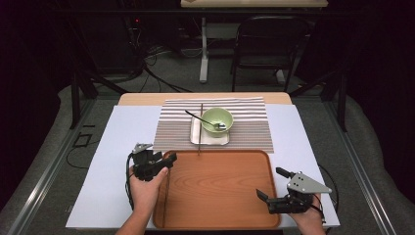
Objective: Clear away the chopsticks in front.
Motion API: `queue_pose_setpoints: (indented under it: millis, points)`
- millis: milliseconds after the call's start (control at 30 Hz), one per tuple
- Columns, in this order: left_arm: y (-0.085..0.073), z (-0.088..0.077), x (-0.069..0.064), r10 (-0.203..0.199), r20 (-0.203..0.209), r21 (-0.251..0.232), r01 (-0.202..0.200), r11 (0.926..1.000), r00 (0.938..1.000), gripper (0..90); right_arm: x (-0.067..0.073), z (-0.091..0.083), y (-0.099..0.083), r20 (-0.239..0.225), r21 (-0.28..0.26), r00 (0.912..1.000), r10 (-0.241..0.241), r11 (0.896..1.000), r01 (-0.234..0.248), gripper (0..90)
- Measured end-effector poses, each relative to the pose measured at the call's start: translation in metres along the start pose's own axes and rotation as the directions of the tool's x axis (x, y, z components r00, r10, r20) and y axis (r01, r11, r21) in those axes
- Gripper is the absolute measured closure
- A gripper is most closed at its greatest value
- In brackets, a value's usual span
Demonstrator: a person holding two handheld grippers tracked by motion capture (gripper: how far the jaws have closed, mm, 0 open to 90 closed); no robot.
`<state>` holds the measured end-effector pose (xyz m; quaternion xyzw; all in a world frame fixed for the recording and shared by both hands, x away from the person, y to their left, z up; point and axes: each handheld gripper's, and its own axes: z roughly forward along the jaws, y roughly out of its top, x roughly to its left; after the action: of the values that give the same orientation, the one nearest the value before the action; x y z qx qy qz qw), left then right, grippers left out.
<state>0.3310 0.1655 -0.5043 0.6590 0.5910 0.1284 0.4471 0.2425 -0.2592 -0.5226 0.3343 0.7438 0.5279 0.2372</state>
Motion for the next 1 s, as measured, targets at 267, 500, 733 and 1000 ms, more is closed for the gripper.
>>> queue_pose_setpoints:
  millis: [267, 500, 733, 1000]
  points:
    - [0.021, 0.008, -0.002, 0.050, 0.042, 0.014, -0.051, 0.9986, 0.9978, 38.5, 0.000, 0.000, 0.000, 0.000, 0.001, 1.0000, 0.000, 1.000, 0.000, 1.2]
    - [0.035, 0.016, -0.005, 0.093, 0.042, 0.022, -0.094, 0.9953, 0.9948, 38.0, 0.000, -0.001, 0.000, 0.001, 0.000, 1.0000, 0.003, 1.000, -0.003, 1.2]
    - [0.049, 0.022, -0.008, 0.081, 0.069, 0.016, -0.083, 0.9965, 0.9943, 30.9, 0.000, 0.000, 0.000, 0.000, 0.002, 1.0000, 0.000, 1.000, 0.000, 1.2]
    - [0.064, 0.039, -0.008, 0.059, 0.051, 0.069, -0.063, 0.9956, 0.9969, 15.8, 0.000, 0.000, 0.000, 0.000, 0.002, 1.0000, 0.000, 1.000, 0.000, 1.2]
